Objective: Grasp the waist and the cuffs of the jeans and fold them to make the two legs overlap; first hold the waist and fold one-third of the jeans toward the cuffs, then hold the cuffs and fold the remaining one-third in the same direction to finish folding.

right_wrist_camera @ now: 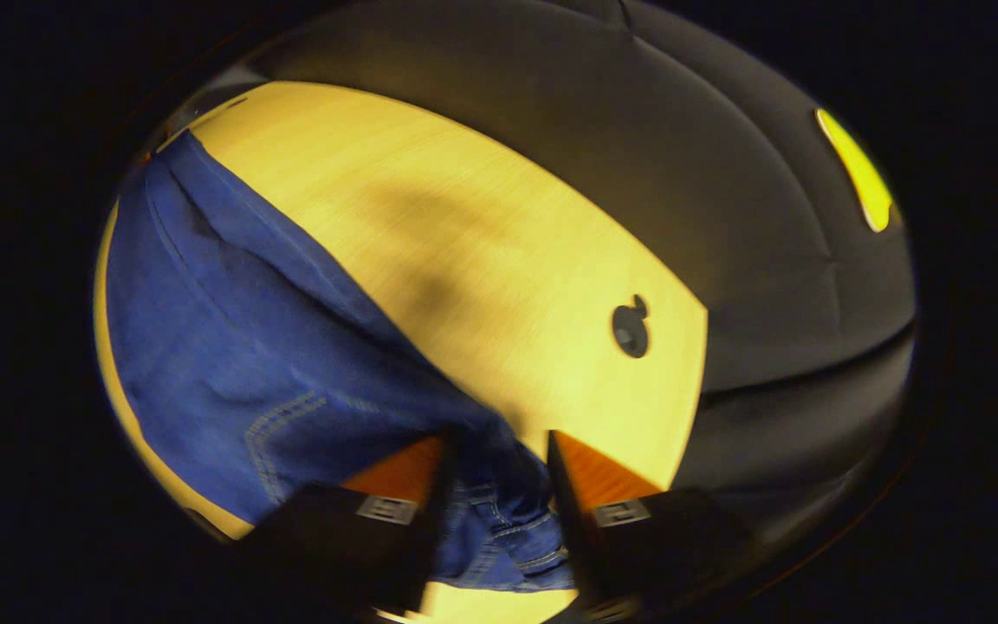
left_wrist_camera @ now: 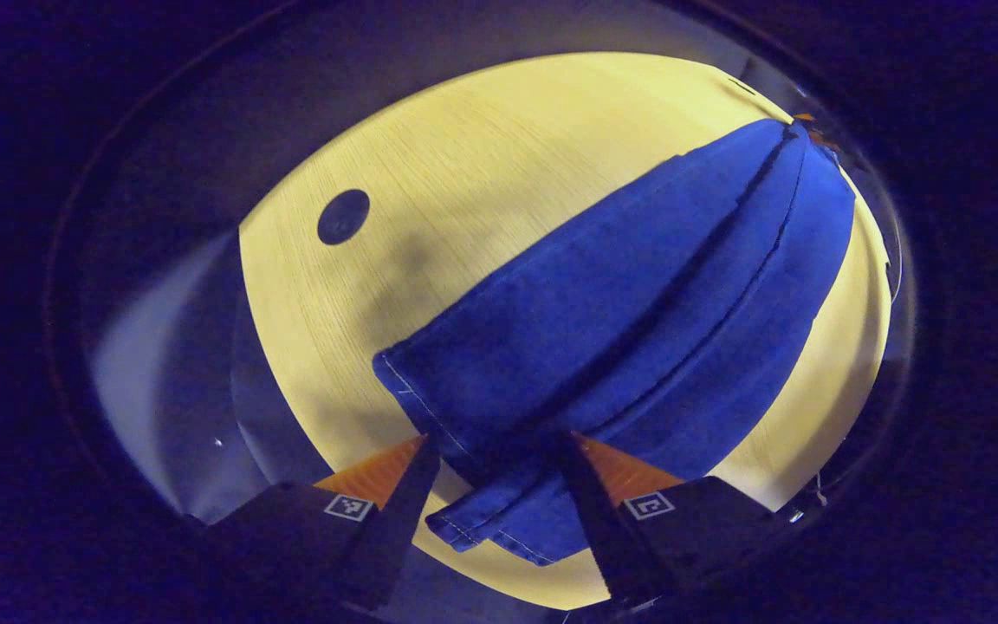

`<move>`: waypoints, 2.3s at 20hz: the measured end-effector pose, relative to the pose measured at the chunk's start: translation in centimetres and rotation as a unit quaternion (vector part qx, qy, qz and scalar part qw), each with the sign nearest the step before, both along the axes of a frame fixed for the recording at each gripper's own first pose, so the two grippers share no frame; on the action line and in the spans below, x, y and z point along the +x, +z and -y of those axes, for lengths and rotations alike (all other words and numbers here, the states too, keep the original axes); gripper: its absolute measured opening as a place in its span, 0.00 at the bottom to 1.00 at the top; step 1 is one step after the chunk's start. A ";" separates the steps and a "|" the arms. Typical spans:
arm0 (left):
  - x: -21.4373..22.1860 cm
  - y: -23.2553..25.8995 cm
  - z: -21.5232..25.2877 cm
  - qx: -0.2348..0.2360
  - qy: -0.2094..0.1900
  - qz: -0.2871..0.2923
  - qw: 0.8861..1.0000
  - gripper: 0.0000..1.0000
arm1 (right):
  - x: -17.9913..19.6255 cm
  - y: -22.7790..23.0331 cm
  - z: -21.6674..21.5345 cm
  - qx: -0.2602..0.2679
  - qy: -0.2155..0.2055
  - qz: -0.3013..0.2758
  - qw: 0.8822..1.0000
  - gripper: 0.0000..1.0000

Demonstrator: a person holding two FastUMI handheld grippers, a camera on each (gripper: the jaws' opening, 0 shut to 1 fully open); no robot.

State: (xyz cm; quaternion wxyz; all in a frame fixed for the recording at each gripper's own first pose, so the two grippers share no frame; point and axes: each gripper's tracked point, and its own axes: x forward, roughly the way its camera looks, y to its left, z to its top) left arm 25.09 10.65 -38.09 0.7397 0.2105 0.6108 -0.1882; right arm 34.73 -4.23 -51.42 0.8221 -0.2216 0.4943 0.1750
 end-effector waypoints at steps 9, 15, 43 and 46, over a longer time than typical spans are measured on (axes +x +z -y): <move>2.5 11.2 5.3 -0.109 0.058 0.269 0.955 0.98 | 0.4 7.5 5.6 0.194 -0.251 0.047 0.947 0.98; -2.0 18.3 16.3 -0.246 0.096 0.326 0.908 0.99 | -4.2 2.2 6.8 0.305 -0.463 -0.005 0.832 1.00; -18.7 20.0 19.6 -0.318 0.234 0.298 0.869 0.97 | -0.5 15.9 -2.4 0.407 -0.452 0.160 0.778 0.13; -20.4 19.3 17.7 -0.325 0.257 0.300 0.859 0.97 | 0.8 21.2 -11.8 0.419 -0.361 0.169 0.816 0.13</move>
